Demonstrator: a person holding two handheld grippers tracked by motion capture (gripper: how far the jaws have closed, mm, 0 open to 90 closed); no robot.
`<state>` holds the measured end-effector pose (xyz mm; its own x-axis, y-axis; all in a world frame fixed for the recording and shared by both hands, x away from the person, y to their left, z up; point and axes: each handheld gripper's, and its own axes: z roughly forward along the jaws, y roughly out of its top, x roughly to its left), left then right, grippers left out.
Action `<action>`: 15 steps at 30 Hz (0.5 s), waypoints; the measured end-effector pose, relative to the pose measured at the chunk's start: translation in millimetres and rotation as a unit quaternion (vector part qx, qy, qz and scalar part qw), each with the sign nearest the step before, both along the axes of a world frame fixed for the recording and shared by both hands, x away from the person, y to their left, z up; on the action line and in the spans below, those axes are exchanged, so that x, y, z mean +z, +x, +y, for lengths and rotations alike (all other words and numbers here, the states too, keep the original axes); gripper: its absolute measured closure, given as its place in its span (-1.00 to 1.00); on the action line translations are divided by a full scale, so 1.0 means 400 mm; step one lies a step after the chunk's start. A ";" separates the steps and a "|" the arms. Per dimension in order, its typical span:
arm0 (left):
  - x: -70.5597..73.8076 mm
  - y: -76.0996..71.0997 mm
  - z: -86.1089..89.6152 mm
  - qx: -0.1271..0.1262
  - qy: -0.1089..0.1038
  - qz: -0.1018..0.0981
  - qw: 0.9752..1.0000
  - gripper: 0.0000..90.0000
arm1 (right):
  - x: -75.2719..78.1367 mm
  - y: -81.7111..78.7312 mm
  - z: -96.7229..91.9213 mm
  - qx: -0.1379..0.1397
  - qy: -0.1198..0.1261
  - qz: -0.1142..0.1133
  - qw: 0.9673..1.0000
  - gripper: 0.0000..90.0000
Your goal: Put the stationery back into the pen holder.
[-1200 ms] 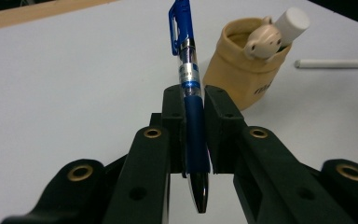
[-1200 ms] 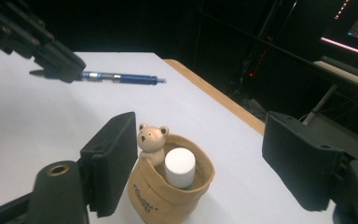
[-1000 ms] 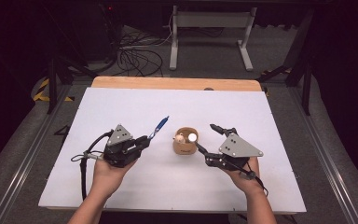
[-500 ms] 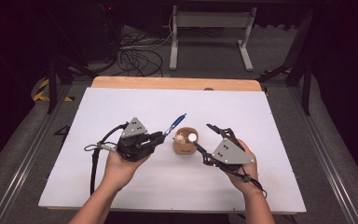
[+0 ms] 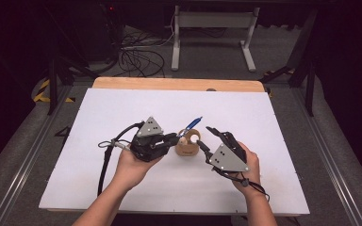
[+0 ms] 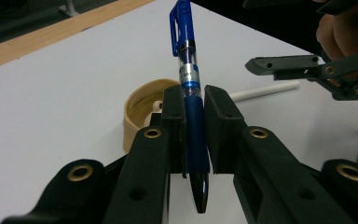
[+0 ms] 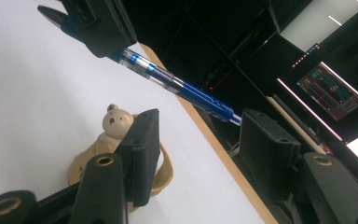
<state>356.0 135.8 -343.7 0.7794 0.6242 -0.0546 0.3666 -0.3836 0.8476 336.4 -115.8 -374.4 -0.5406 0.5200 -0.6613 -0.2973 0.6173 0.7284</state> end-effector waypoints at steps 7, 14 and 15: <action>-0.002 0.001 -0.025 -0.017 0.002 0.011 1.000 0.76 | -0.011 0.002 0.016 -0.009 -0.039 -0.022 0.999 0.14; 0.001 -0.001 -0.049 -0.034 0.014 0.015 0.999 0.76 | -0.021 0.000 0.029 -0.015 -0.072 -0.044 0.996 0.17; 0.000 0.000 -0.052 -0.036 0.014 0.015 0.999 0.76 | -0.023 0.000 0.030 -0.014 -0.075 -0.045 0.996 0.19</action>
